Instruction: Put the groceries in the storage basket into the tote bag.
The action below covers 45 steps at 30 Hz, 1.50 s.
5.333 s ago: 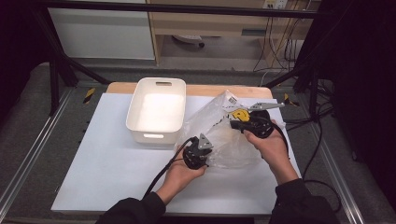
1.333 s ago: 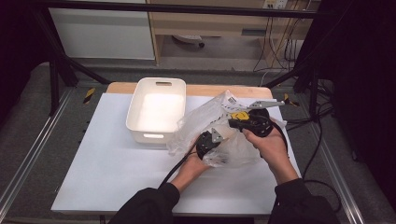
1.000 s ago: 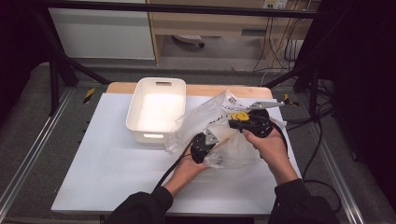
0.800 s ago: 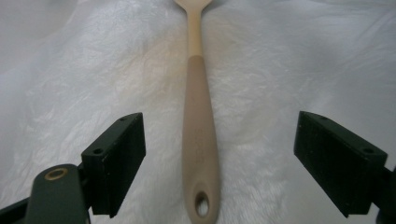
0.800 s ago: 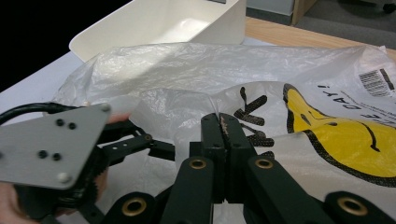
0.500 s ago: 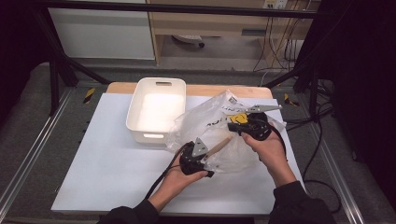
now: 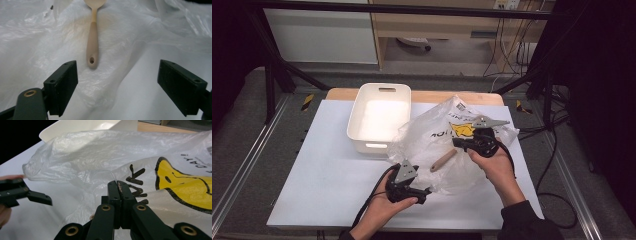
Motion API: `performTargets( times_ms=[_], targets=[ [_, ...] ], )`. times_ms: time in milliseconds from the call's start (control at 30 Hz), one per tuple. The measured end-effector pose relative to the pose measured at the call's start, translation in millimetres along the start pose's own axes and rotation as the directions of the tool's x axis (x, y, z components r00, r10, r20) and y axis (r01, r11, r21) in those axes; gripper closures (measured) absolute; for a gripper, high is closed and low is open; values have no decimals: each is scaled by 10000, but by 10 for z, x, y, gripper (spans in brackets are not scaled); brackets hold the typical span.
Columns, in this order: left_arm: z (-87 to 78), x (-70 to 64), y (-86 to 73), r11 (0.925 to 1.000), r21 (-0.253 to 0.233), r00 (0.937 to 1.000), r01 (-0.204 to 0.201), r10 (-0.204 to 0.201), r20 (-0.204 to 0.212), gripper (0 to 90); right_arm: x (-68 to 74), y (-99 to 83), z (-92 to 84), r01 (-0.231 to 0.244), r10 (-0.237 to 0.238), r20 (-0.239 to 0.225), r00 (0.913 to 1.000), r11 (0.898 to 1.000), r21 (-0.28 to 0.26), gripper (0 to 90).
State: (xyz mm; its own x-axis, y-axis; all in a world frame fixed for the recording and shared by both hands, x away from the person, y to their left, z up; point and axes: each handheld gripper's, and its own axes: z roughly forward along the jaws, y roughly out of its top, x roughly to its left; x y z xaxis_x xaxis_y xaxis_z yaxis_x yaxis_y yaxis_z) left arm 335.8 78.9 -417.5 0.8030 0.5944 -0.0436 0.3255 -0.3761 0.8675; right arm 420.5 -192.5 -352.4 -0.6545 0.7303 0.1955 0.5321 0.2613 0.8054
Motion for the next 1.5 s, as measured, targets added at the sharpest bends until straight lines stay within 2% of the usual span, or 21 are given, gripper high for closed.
performTargets(
  times_ms=[233, 400, 500, 633, 767, 833, 900, 1067, 1233, 1400, 1500],
  targets=[
    [-269, 25, 30, 9974, -642, 9993, 323, -334, -164, 171, 47, -268, 84, -174, 178, -117, 9998, 9994, 293, 900],
    [-333, 45, 88, 9942, -1026, 9990, 316, -348, -294, 173, 61, -394, 138, -164, 167, -37, 9999, 9980, 602, 900],
    [-376, 54, 108, 9933, -1144, 9981, 136, -204, -584, 174, 73, -480, 198, -78, 79, -9, 10000, 9955, 948, 900],
    [-453, 92, 153, 9897, -1418, 9976, 203, -294, -627, 177, 96, -552, 256, -65, 63, 22, 10000, 9931, 1171, 900],
    [-537, 162, 209, 9871, -1588, 9941, 193, -360, -1026, 181, 116, -622, 314, -82, 88, -36, 10000, 9885, 1510, 900],
    [-576, 210, 230, 9864, -1635, 9893, 143, -376, -1407, 185, 130, -643, 334, 19, -20, 6, 10000, 9868, 1617, 900],
    [-602, 251, 233, 9857, -1667, 9869, 236, -496, -1537, 194, 141, -658, 353, 45, -53, 43, 10000, 9851, 1720, 900],
    [-597, 308, 187, 9907, -1339, 9845, 253, -480, -1689, 197, 150, -685, 389, 142, -165, 106, 9998, 9816, 1905, 900],
    [-523, 361, 111, 9960, -885, 9780, 102, -283, -2065, 195, 156, -721, 415, 285, -318, 127, 9994, 9778, 2075, 900],
    [-442, 421, 25, 9985, -494, 9811, 247, -337, -1905, 195, 163, -737, 444, 387, -428, 133, 9990, 9733, 2263, 900],
    [-386, 443, -2, 9991, -355, 9804, 226, -291, -1950, 195, 168, -742, 450, 350, -388, 119, 9992, 9724, 2307, 900]
  ],
)
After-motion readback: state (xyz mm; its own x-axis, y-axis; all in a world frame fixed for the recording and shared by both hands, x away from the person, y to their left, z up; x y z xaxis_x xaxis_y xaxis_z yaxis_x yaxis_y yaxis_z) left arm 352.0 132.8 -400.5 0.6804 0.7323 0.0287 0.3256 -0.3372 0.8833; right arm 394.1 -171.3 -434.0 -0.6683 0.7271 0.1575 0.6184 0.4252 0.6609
